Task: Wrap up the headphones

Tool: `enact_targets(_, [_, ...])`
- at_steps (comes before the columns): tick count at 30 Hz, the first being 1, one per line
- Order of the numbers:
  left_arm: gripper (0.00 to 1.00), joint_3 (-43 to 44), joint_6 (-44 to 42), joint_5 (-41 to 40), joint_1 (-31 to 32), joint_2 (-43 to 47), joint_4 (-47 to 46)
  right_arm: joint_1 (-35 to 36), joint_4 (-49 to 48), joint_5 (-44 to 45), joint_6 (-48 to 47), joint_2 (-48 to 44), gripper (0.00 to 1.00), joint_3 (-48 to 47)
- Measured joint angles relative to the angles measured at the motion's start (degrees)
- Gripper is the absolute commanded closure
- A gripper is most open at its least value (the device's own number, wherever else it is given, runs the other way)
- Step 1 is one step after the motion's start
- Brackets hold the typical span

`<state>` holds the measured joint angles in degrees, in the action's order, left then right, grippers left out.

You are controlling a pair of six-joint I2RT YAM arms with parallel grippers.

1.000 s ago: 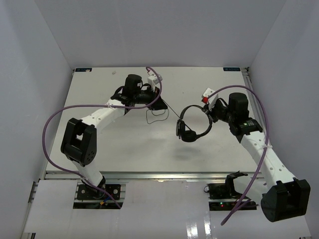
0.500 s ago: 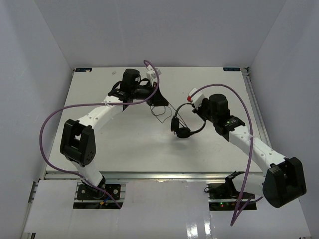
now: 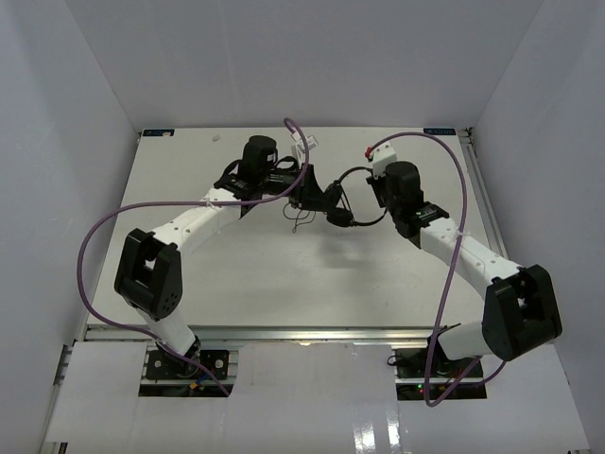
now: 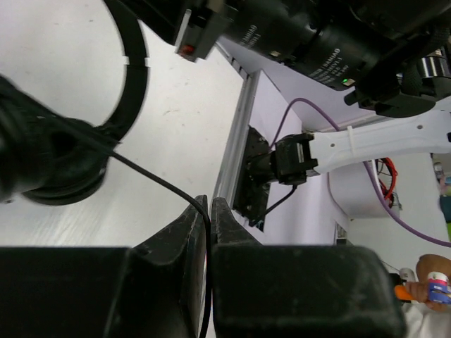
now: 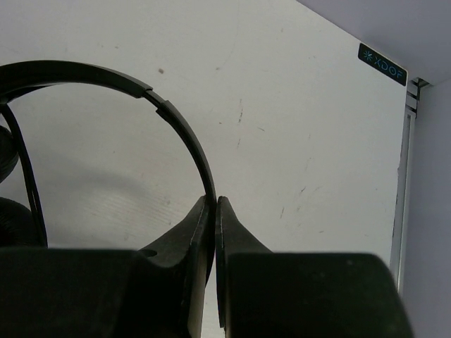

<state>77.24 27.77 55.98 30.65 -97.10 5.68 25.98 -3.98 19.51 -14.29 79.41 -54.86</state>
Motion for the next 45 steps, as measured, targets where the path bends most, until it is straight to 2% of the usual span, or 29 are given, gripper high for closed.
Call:
enact_targets(5, [0.72,0.0,4.26,-0.04,3.65,-0.55,-4.25,0.02,-0.75,3.48,4.33,2.17,0.92,-2.41])
enact_targets(12, [0.7,-0.35,7.11,-2.15,7.35,-2.1,-7.09,-0.06,-0.18,7.2,12.08,3.95,0.92,-4.13])
enact_targets(19, [0.69,-7.87,8.74,-5.99,8.2,-2.09,-11.69,-0.31,1.01,6.79,21.4,4.38,0.92,-8.54])
enact_targets(26, [0.65,-13.22,9.11,-8.91,8.26,-2.01,-15.14,-2.14,1.8,3.33,28.82,4.33,0.92,-12.89])
enact_targets(34, [0.71,-15.3,7.86,-10.87,8.53,-2.01,-17.59,-3.63,2.66,-0.67,33.84,2.84,0.92,-14.16])
enact_targets(37, [0.7,-16.9,6.73,-11.72,8.53,-1.96,-18.23,-4.44,3.46,-2.76,35.12,2.04,0.92,-14.32])
enact_targets(45, [0.66,-20.66,2.46,-13.18,8.44,-2.01,-18.06,-10.42,6.24,-9.13,37.71,-0.88,0.92,-16.76])
